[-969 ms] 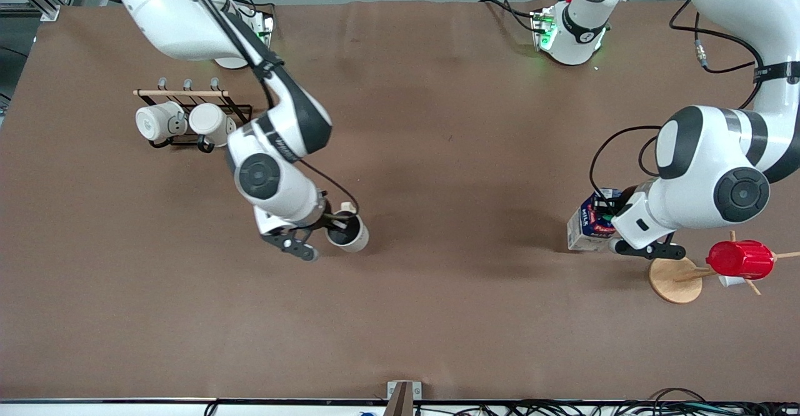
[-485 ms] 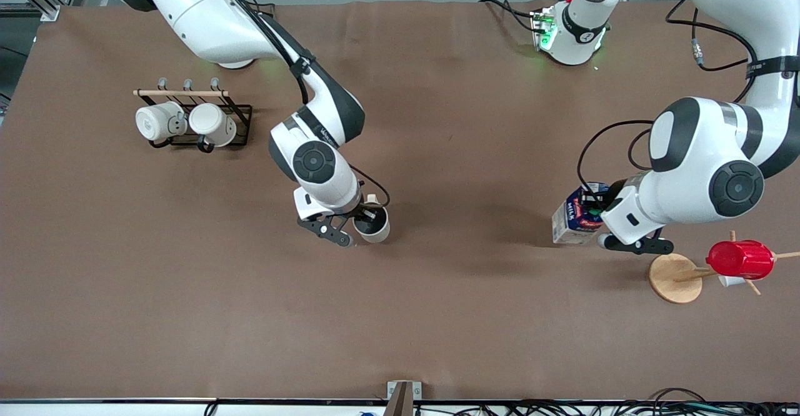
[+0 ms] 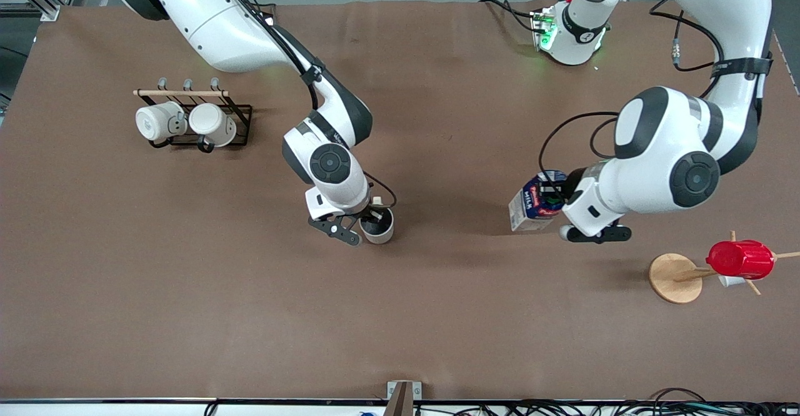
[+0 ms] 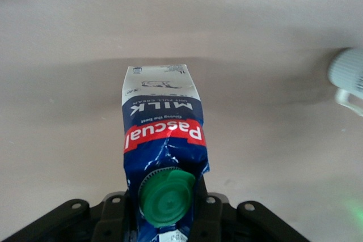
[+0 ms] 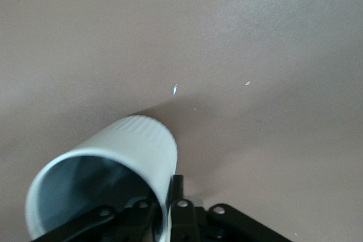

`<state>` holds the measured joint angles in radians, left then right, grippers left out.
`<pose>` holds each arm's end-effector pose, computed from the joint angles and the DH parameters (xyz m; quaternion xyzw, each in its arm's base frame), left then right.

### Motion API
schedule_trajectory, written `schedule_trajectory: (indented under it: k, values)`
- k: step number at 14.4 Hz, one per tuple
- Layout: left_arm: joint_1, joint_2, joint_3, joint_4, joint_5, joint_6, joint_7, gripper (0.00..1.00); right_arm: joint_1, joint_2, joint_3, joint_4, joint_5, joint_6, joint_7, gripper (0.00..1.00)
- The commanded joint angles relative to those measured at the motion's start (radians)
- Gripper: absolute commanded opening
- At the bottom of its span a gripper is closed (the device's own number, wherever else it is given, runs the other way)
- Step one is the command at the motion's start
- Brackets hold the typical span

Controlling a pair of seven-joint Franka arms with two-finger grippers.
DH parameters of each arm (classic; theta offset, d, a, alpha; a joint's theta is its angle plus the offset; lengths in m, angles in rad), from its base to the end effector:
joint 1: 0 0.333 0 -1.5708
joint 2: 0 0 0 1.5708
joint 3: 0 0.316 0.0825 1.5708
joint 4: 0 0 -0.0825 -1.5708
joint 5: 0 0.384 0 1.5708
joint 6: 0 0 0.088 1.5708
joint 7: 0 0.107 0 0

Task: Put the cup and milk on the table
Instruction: 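Carry the mug and the carton toward the table middle with both grippers, then release the mug with the right gripper while the left gripper lowers the carton beside it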

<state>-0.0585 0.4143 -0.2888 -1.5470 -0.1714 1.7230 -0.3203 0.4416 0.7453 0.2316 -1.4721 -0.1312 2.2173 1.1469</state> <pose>0.6128 -0.2136 0.4070 0.9838 0.0141 -0.1503 0.0967 0.5839 0.4222 0.2471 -0.9737 0.2263 0.0135 0.0237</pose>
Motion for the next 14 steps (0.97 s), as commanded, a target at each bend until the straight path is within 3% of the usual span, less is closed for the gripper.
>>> schedule_trajectory:
  k: [1,3,7,9,10,12,14]
  values:
    - [0.0,0.004,-0.048,0.002,-0.022,-0.002,-0.08,0.36,-0.007,-0.009,0.011,0.004,-0.028,-0.004,0.027,1.0]
    - [-0.001,0.029,-0.094,0.027,-0.022,0.01,-0.155,0.36,-0.026,-0.032,0.009,0.004,-0.036,-0.028,0.017,1.0]
    - [-0.076,0.069,-0.105,0.068,-0.02,0.059,-0.272,0.36,-0.156,-0.243,0.009,0.004,-0.169,-0.247,-0.027,1.0]
    - [-0.102,0.109,-0.105,0.109,-0.02,0.085,-0.316,0.36,-0.251,-0.338,0.003,0.004,-0.17,-0.3,-0.236,1.0]
    - [-0.118,0.133,-0.105,0.134,-0.02,0.099,-0.341,0.36,-0.291,-0.381,-0.011,0.004,-0.166,-0.33,-0.362,1.0]
    - [-0.155,0.176,-0.104,0.174,-0.019,0.148,-0.405,0.36,-0.293,-0.449,-0.098,0.004,-0.157,-0.401,-0.554,1.0]
    - [-0.181,0.23,-0.107,0.232,-0.02,0.162,-0.447,0.36,-0.3,-0.516,-0.165,0.004,-0.093,-0.462,-0.724,1.0]
